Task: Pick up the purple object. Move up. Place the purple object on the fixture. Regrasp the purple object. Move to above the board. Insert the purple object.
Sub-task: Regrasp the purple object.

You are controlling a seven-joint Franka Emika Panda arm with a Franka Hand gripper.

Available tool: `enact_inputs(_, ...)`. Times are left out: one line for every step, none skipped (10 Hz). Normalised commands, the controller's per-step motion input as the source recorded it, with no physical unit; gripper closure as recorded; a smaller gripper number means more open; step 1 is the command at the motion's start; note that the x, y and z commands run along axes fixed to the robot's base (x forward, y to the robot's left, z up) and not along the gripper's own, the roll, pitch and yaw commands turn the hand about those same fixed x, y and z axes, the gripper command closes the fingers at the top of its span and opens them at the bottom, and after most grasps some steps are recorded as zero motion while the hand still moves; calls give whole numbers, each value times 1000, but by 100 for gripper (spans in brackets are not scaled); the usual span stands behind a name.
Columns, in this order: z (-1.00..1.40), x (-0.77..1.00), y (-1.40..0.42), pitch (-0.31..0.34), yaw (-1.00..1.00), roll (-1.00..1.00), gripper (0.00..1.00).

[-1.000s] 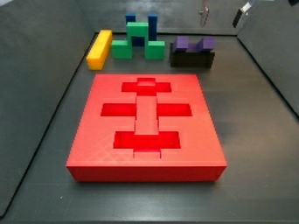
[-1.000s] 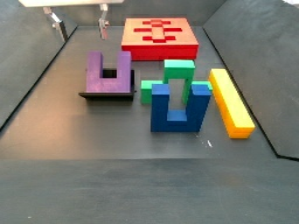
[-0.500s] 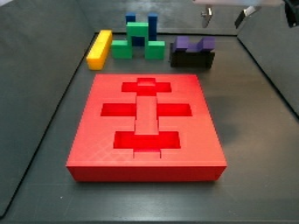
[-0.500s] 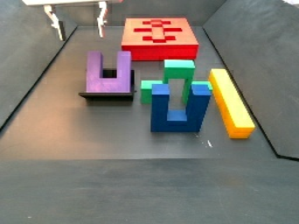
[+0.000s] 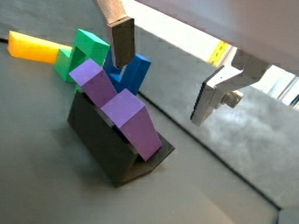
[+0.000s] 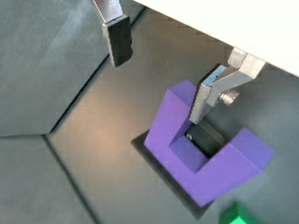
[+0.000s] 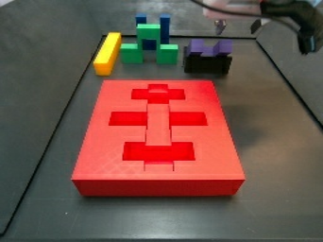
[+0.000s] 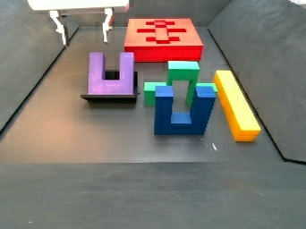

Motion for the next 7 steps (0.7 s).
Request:
enact_inputs(-214,226,-131,191,191,751,0)
enact_inputs(-246,214,-123,166,194,717,0)
enact_inputs(-243,214,-103,151,197,709,0)
enact_inputs(-214,209,-83,140,200,680,0)
enact_inputs(-166,86,-49,123,203,666,0)
enact_inputs(-131,43,0,83,214,571,0)
enact_inputs(-131,0,0,0,83,331,0)
